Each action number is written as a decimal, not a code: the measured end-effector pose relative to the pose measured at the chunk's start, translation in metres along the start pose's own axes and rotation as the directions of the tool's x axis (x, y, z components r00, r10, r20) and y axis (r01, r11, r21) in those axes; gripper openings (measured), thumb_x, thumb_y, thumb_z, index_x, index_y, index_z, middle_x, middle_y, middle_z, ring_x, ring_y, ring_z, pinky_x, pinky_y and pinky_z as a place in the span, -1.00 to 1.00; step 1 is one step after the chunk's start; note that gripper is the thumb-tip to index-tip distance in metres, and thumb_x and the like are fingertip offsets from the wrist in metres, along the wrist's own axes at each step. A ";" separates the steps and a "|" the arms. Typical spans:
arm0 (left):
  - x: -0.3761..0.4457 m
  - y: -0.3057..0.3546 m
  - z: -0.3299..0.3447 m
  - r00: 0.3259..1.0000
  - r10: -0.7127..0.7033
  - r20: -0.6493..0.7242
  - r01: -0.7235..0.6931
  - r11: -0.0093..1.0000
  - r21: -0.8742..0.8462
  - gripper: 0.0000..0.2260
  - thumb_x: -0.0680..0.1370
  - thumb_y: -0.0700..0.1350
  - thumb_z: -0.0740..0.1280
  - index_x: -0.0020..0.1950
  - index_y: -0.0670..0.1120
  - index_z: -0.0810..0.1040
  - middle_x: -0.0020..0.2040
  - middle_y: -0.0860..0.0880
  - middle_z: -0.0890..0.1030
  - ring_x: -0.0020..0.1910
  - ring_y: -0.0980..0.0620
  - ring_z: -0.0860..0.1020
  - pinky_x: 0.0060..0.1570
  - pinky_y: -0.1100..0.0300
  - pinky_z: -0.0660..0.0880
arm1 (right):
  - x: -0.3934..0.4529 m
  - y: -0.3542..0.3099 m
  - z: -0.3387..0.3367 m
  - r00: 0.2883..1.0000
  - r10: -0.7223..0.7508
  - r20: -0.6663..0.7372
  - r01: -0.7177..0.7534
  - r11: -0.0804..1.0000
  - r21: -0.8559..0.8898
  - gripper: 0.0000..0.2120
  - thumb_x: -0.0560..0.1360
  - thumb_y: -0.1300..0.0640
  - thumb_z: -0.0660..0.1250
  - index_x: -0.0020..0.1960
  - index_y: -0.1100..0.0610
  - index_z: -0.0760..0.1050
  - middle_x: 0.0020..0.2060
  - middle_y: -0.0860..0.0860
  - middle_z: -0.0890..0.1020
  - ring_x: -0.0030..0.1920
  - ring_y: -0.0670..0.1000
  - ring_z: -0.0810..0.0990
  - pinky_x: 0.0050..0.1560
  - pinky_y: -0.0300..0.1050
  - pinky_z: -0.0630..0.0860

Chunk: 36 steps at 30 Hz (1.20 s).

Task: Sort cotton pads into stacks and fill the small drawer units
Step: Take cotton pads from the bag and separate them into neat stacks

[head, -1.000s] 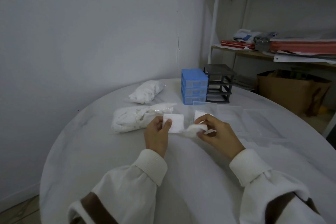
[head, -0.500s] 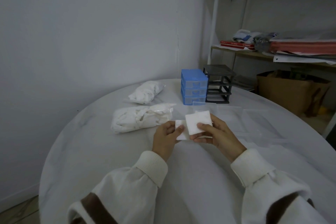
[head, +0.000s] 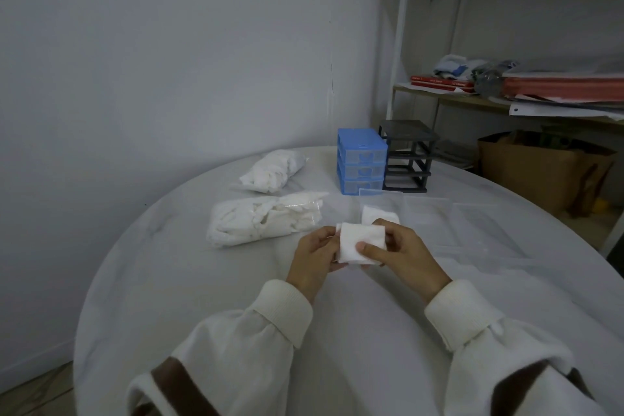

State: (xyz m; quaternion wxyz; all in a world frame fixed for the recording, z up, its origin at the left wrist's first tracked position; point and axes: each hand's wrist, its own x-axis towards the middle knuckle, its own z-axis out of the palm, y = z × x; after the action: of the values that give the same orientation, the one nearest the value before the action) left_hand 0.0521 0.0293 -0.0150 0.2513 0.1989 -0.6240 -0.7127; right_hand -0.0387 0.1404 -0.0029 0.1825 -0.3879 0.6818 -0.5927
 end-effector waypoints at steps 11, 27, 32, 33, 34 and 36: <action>-0.004 0.003 0.004 1.000 -0.018 0.017 0.019 1.000 -0.025 -0.82 0.63 -0.15 0.14 0.02 -0.09 0.55 0.00 -0.12 0.61 -0.14 0.06 0.61 -0.23 0.32 0.58 | -0.001 0.001 -0.002 0.996 -0.068 -0.065 0.060 0.991 -0.117 -0.85 0.38 0.30 0.46 -0.22 0.14 0.49 -0.33 -0.03 0.58 -0.40 -0.20 0.59 -0.37 -0.33 0.53; 0.003 0.003 -0.002 0.998 0.008 -0.057 -0.013 0.997 -0.072 -0.85 0.60 -0.26 0.19 0.10 -0.16 0.53 0.03 -0.15 0.59 -0.10 0.03 0.57 -0.28 0.39 0.54 | 0.001 0.003 -0.003 0.999 -0.036 -0.024 0.036 0.999 -0.008 -0.72 0.31 0.31 0.50 -0.12 0.01 0.52 -0.30 -0.04 0.66 -0.25 -0.03 0.65 -0.14 -0.29 0.56; 0.004 0.003 -0.003 0.997 0.026 -0.076 -0.034 0.994 -0.102 -0.83 0.60 -0.27 0.19 0.13 -0.21 0.53 0.01 -0.15 0.59 -0.14 0.07 0.58 -0.29 0.39 0.54 | 0.002 0.003 -0.007 0.999 -0.031 -0.009 0.031 0.999 0.014 -0.74 0.34 0.31 0.48 -0.08 0.03 0.56 -0.21 0.12 0.69 -0.20 0.05 0.68 -0.03 -0.10 0.59; 0.005 0.003 -0.004 0.995 0.031 -0.090 -0.041 0.993 -0.110 -0.83 0.60 -0.28 0.19 0.12 -0.21 0.53 0.01 -0.15 0.59 -0.14 0.06 0.57 -0.28 0.38 0.55 | 0.002 0.004 -0.008 0.999 -0.029 -0.014 0.029 1.000 0.011 -0.75 0.34 0.30 0.48 -0.07 0.03 0.56 -0.20 0.11 0.70 -0.19 0.07 0.69 -0.02 -0.07 0.59; 0.005 0.003 -0.004 0.994 0.038 -0.103 -0.051 0.992 -0.118 -0.84 0.60 -0.28 0.18 0.11 -0.20 0.52 0.01 -0.15 0.58 -0.14 0.06 0.57 -0.27 0.38 0.56 | 0.002 0.004 -0.009 0.999 -0.029 -0.021 0.029 1.000 0.004 -0.77 0.35 0.29 0.47 -0.07 0.05 0.57 -0.20 0.10 0.70 -0.18 0.07 0.69 -0.01 -0.06 0.60; 0.006 0.003 -0.005 0.991 0.049 -0.124 -0.065 0.990 -0.126 -0.84 0.60 -0.29 0.18 0.10 -0.21 0.52 -0.01 -0.13 0.59 -0.15 0.07 0.57 -0.26 0.38 0.56 | 0.002 0.004 -0.010 0.998 -0.057 -0.037 0.055 0.997 -0.057 -0.81 0.37 0.27 0.46 -0.09 0.05 0.58 -0.20 0.05 0.70 -0.18 0.02 0.68 -0.01 -0.12 0.59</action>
State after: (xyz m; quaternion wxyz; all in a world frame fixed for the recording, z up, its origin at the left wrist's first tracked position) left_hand 0.0502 0.0215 -0.0127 0.3215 0.2069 -0.5653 -0.7309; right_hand -0.0482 0.1459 -0.0042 0.1417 -0.4005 0.6904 -0.5855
